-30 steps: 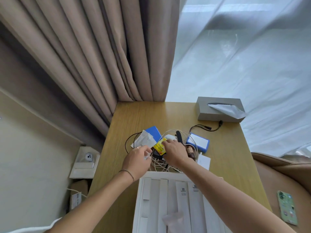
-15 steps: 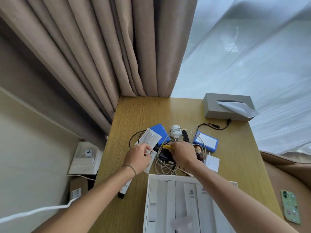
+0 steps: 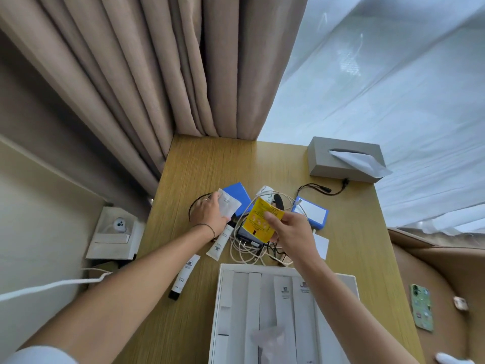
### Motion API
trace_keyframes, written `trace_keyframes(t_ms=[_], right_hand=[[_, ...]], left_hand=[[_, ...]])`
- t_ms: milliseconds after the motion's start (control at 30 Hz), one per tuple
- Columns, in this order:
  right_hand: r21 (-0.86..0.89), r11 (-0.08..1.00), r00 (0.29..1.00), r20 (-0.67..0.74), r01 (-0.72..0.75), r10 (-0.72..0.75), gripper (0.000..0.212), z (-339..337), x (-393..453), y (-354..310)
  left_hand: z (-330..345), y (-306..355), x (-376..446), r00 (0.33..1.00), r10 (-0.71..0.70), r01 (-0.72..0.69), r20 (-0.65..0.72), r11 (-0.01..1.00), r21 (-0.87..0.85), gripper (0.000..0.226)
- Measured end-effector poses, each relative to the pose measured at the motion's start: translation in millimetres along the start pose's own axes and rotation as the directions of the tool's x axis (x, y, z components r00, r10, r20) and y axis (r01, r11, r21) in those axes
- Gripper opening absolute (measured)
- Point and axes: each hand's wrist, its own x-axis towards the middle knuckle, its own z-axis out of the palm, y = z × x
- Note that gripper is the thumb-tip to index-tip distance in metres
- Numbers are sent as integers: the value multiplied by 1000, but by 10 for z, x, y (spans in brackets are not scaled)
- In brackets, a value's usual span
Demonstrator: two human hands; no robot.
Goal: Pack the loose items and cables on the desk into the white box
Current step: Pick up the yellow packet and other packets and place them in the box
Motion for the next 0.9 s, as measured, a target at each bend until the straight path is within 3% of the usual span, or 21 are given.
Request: trace_keyframes(t_ms=[267, 400, 567, 733, 900], right_hand=[[107, 991, 996, -20, -84, 87, 33, -137, -301, 29], [73, 996, 998, 13, -57, 56, 32, -222, -417, 101], [45, 997, 992, 109, -70, 65, 10, -289, -582, 292], [-41, 990, 967, 215, -132, 138, 17, -300, -811, 682], [-271, 949, 953, 207, -161, 221, 13, -273, -860, 1106]], left_hand=[[60, 0, 70, 997, -54, 55, -62, 998, 10, 80], [26, 12, 68, 994, -40, 31, -103, 995, -91, 48], [-81, 78, -121, 981, -50, -12, -186, 948, -319, 19], [-236, 173, -458, 967, -42, -98, -253, 851, -516, 5], [-355, 244, -832, 964, -104, -85, -245, 751, -655, 5]])
